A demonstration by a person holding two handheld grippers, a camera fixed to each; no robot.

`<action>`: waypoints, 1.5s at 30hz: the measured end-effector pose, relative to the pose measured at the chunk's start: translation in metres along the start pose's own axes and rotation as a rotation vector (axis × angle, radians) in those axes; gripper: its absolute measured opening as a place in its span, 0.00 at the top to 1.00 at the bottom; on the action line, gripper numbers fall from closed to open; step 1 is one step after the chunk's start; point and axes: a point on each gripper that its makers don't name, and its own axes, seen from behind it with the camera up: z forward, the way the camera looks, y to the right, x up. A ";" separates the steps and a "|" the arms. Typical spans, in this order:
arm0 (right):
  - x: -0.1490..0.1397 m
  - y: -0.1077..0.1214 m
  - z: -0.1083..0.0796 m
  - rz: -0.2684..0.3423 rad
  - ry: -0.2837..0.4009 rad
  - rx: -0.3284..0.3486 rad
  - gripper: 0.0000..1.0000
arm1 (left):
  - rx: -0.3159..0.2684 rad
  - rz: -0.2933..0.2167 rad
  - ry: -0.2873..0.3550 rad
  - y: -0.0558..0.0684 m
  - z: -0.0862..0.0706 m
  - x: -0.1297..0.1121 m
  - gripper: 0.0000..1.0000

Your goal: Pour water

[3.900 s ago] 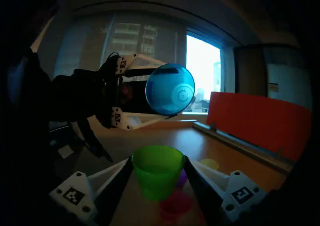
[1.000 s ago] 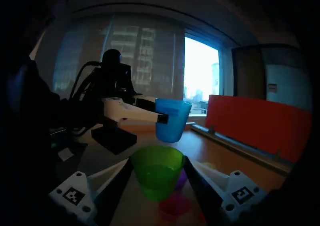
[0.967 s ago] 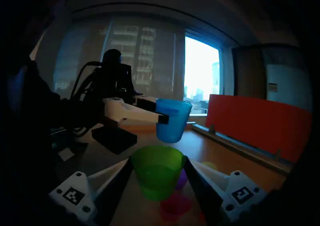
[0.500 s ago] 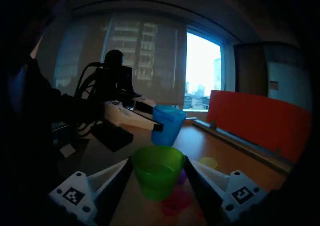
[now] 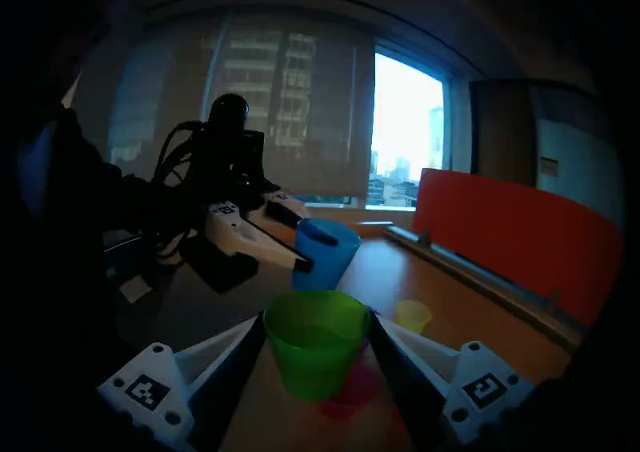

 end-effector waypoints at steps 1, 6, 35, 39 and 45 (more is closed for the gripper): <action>-0.001 0.000 -0.001 -0.001 -0.005 0.000 0.08 | -0.002 0.004 -0.007 0.001 0.001 -0.002 0.17; -0.009 0.002 -0.004 -0.002 -0.024 0.002 0.08 | -0.008 0.017 -0.041 0.005 0.005 -0.015 0.17; -0.043 0.004 -0.016 0.020 -0.103 0.010 0.08 | -0.073 0.085 -0.203 0.032 0.014 -0.080 0.17; -0.047 0.004 -0.017 0.024 -0.112 0.012 0.08 | -0.085 0.093 -0.220 0.036 0.014 -0.087 0.17; -0.056 0.003 -0.018 0.030 -0.129 0.010 0.08 | -0.096 0.108 -0.237 0.038 0.016 -0.094 0.17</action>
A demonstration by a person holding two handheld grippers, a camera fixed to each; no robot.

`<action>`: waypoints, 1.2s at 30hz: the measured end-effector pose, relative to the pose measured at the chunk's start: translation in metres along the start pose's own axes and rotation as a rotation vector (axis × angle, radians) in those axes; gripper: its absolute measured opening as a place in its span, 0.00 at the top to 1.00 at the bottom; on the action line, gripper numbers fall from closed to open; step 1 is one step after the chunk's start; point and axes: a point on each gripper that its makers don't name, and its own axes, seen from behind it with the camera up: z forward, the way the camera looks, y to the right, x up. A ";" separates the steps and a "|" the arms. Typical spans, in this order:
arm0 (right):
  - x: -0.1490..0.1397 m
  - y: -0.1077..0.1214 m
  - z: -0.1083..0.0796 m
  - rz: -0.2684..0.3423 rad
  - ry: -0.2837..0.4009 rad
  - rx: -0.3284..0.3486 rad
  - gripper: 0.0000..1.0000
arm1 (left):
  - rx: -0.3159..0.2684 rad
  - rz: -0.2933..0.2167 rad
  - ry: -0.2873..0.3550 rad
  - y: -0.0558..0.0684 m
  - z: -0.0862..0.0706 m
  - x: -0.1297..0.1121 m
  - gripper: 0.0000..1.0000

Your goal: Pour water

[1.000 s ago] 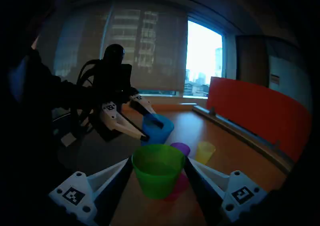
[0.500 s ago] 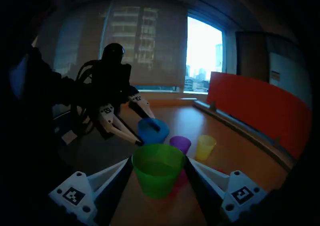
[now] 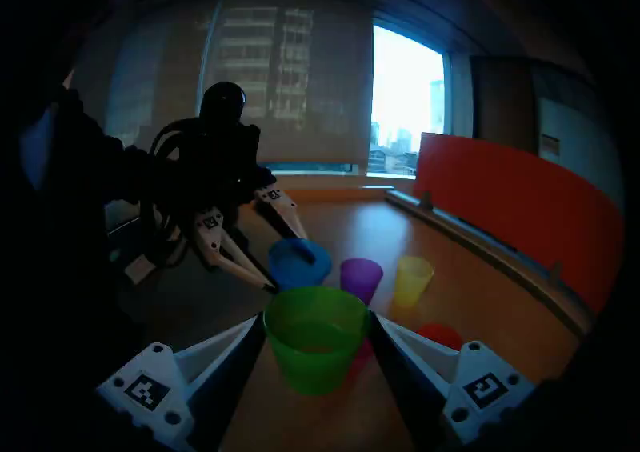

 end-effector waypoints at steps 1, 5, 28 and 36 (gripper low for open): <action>-0.002 0.000 0.000 0.002 -0.004 0.001 0.08 | -0.001 0.001 -0.002 0.000 0.000 0.000 0.17; -0.008 -0.001 0.000 0.005 -0.019 0.006 0.08 | -0.005 0.008 -0.017 -0.001 0.001 -0.003 0.17; -0.042 -0.005 0.001 0.001 -0.110 0.043 0.07 | -0.049 0.069 -0.136 0.001 0.014 -0.027 0.16; -0.050 -0.003 0.000 0.004 -0.136 0.044 0.07 | -0.066 0.087 -0.172 0.002 0.018 -0.033 0.16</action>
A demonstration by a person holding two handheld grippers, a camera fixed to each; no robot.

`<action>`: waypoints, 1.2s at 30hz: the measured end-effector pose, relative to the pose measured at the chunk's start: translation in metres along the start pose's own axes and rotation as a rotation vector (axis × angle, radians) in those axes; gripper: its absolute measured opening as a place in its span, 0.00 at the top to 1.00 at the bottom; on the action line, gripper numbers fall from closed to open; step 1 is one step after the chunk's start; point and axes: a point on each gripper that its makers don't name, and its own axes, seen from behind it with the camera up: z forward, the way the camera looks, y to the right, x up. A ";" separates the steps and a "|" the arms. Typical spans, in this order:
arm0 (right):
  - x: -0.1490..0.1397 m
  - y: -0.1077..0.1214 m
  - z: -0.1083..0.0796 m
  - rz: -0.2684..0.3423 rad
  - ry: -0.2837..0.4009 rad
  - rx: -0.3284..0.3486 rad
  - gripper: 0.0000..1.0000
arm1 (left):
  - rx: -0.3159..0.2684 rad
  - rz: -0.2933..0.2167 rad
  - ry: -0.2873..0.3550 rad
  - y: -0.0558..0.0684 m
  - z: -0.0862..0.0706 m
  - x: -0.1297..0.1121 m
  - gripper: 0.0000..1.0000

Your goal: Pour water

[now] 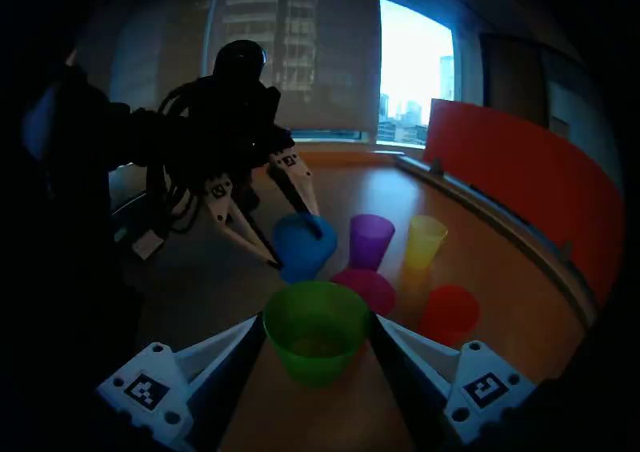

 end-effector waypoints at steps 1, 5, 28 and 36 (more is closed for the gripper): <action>-0.001 0.000 0.000 0.000 -0.003 0.001 0.07 | 0.001 0.003 -0.002 -0.001 0.000 0.000 0.17; -0.005 0.001 0.000 -0.002 -0.017 0.002 0.07 | -0.001 0.010 -0.010 -0.001 0.002 -0.001 0.16; -0.032 0.003 0.002 -0.010 -0.083 0.012 0.06 | -0.035 0.035 -0.064 0.005 0.015 -0.008 0.17; -0.039 0.002 0.003 -0.013 -0.102 0.017 0.06 | -0.039 0.030 -0.066 0.005 0.018 -0.008 0.17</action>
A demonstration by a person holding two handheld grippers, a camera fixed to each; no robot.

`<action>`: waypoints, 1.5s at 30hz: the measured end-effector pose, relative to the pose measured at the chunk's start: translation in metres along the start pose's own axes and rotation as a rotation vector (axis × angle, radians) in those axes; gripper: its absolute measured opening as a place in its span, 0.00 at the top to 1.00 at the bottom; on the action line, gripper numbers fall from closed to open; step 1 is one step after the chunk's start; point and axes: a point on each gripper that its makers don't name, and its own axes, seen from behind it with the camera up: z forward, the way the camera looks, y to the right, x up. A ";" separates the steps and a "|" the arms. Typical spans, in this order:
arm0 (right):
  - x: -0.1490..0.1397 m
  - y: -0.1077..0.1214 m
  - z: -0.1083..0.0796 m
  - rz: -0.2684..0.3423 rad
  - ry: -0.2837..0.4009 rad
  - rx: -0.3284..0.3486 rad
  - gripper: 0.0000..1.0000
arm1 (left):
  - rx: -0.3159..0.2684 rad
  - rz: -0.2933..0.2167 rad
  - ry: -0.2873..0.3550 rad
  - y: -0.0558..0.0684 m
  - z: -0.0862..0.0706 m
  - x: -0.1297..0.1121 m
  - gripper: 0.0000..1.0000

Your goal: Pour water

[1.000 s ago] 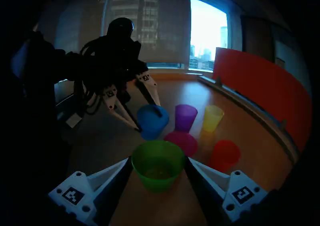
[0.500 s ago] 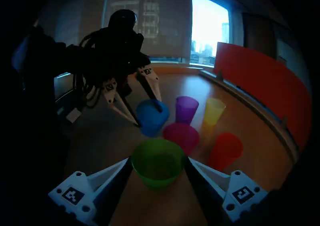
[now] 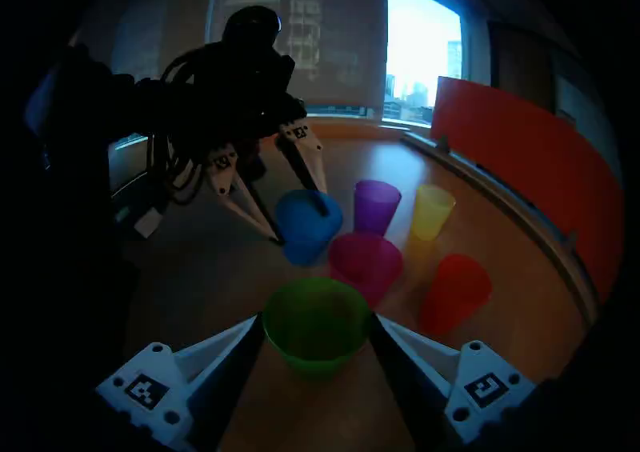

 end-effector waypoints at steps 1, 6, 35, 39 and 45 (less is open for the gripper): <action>-0.001 0.000 0.000 0.000 -0.002 0.000 0.07 | 0.000 0.001 -0.001 0.000 0.000 0.000 0.17; -0.004 0.001 0.000 0.004 -0.009 -0.002 0.06 | -0.001 0.001 -0.003 0.000 0.002 -0.002 0.17; -0.016 0.003 -0.002 0.024 -0.033 -0.015 0.06 | 0.003 0.004 -0.024 0.002 0.001 -0.019 0.17; -0.016 0.003 -0.002 0.029 -0.035 -0.017 0.05 | 0.005 0.008 -0.041 0.003 0.001 -0.026 0.17; -0.016 0.003 -0.001 0.031 -0.037 -0.019 0.05 | 0.005 0.004 -0.049 0.003 0.002 -0.030 0.17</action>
